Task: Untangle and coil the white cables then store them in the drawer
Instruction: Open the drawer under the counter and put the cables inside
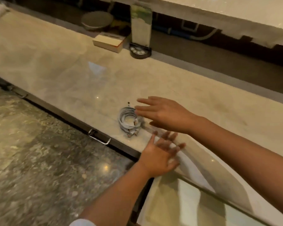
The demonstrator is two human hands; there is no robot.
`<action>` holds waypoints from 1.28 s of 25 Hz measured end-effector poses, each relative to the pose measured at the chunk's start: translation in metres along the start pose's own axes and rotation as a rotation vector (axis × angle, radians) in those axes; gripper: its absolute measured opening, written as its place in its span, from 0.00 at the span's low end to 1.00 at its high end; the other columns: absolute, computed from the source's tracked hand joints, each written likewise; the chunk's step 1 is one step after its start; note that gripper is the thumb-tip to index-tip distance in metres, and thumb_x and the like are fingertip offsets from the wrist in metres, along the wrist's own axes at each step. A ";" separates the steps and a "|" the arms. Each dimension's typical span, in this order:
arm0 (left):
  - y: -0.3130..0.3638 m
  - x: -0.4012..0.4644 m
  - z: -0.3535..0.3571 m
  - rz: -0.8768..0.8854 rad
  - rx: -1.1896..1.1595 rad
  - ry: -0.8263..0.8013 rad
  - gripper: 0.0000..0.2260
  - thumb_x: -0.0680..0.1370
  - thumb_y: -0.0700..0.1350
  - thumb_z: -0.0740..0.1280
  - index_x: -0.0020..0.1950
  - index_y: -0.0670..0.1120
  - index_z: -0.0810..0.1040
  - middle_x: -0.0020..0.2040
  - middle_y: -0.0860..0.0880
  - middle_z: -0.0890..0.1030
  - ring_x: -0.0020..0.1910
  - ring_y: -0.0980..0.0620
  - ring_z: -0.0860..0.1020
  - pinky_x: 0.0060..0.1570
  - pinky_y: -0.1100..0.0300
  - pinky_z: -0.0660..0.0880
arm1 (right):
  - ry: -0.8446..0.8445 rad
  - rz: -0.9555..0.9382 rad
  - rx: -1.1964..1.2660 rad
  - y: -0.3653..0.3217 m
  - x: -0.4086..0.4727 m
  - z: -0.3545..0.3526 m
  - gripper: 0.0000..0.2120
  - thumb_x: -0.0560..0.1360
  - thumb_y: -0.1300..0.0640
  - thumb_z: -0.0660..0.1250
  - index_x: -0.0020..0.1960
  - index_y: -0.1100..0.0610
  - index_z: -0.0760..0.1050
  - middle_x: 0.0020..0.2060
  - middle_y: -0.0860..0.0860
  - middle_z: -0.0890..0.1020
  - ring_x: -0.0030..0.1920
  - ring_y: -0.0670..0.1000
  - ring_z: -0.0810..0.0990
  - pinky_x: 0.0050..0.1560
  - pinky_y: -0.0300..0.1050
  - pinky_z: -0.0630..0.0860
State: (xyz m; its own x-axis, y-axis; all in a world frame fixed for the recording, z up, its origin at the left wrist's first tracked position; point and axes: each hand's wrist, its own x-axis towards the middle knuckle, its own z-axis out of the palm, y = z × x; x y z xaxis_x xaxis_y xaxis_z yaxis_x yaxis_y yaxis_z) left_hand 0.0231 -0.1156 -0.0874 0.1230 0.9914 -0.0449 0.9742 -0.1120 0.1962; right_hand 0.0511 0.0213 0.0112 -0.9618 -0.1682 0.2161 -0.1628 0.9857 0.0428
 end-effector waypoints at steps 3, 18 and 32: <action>0.000 0.002 0.001 0.017 0.002 0.031 0.27 0.77 0.61 0.52 0.75 0.58 0.52 0.78 0.46 0.54 0.76 0.45 0.50 0.70 0.38 0.44 | -0.072 -0.186 0.056 0.012 0.022 0.026 0.21 0.71 0.59 0.54 0.59 0.62 0.78 0.58 0.58 0.81 0.61 0.58 0.77 0.58 0.54 0.75; 0.000 0.000 0.001 -0.020 0.025 0.030 0.27 0.76 0.61 0.53 0.74 0.56 0.56 0.76 0.44 0.58 0.75 0.43 0.55 0.69 0.39 0.41 | -0.106 -0.200 0.162 0.024 0.032 0.063 0.05 0.67 0.59 0.71 0.41 0.60 0.79 0.33 0.54 0.83 0.37 0.56 0.81 0.65 0.49 0.67; 0.000 0.003 0.010 0.007 0.062 0.147 0.27 0.75 0.62 0.55 0.73 0.57 0.60 0.76 0.46 0.61 0.74 0.45 0.60 0.68 0.37 0.58 | -0.082 0.471 0.239 0.037 -0.072 -0.024 0.10 0.66 0.59 0.76 0.38 0.64 0.78 0.31 0.60 0.79 0.34 0.61 0.76 0.36 0.44 0.68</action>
State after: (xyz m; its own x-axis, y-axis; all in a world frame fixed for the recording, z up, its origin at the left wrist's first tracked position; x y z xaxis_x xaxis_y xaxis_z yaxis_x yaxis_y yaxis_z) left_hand 0.0256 -0.1133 -0.0972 0.1053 0.9893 0.1009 0.9838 -0.1184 0.1345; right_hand 0.1201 0.0697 0.0210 -0.9553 0.2846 0.0806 0.2546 0.9298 -0.2657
